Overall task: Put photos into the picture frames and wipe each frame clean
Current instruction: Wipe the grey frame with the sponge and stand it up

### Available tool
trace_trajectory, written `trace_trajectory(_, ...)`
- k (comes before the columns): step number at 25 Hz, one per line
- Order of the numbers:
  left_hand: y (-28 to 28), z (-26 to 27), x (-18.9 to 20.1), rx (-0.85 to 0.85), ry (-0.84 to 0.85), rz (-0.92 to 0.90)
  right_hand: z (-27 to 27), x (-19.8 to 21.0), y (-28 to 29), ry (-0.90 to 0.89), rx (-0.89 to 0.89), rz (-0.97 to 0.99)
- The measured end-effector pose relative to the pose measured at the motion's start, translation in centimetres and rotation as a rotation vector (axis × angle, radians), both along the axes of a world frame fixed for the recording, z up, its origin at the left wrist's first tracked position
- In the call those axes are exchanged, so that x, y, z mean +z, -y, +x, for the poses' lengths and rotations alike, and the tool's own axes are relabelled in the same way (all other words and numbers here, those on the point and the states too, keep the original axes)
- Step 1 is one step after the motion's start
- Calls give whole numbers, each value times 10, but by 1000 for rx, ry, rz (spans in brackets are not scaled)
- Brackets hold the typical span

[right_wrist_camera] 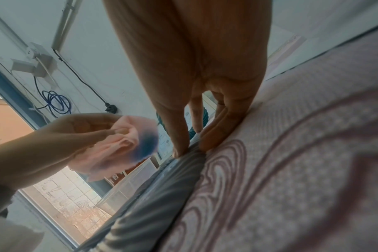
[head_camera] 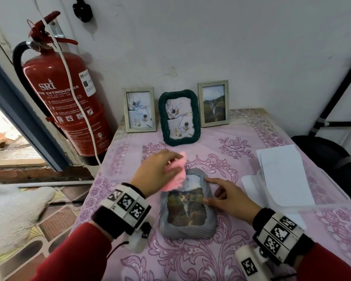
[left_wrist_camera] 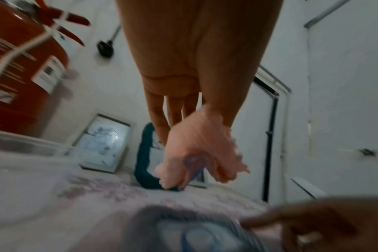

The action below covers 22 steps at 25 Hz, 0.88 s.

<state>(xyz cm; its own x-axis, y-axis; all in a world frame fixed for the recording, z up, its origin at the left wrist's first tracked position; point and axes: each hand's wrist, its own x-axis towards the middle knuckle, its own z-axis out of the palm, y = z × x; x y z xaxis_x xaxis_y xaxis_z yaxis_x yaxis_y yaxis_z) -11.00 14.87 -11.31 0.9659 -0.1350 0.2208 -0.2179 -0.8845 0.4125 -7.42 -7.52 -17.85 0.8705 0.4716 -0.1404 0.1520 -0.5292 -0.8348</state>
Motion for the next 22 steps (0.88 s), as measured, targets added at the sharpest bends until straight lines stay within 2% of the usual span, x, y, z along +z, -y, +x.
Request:
trace_trajectory(3,21,-6,-19,-74,-227,43,-1,3,-1,18,1,-8)
trace_trajectory(5,23,-10,-25,-115,-315,23,-2,3,-1,21,5,-23)
trace_trajectory(8,10,-14,-23,-89,-317,-111,-3,6,-1,-31,20,-22)
trace_trajectory(11,-8,-18,-25,-57,-339,34,-4,18,-2,-171,7,-15)
trace_trajectory(12,-13,-21,-27,-50,-405,84,-4,22,-3,-120,2,-68)
trace_trajectory(15,-22,-26,-38,-69,-577,135,0,38,-15,227,-5,-185)
trace_trajectory(17,-24,-27,-44,-86,-575,156,3,45,-28,392,154,-268)
trace_trajectory(20,-24,-27,-46,-95,-511,215,10,40,-50,433,499,-639)
trace_trajectory(22,-22,-27,-46,-99,-488,262,13,33,-59,454,544,-699)
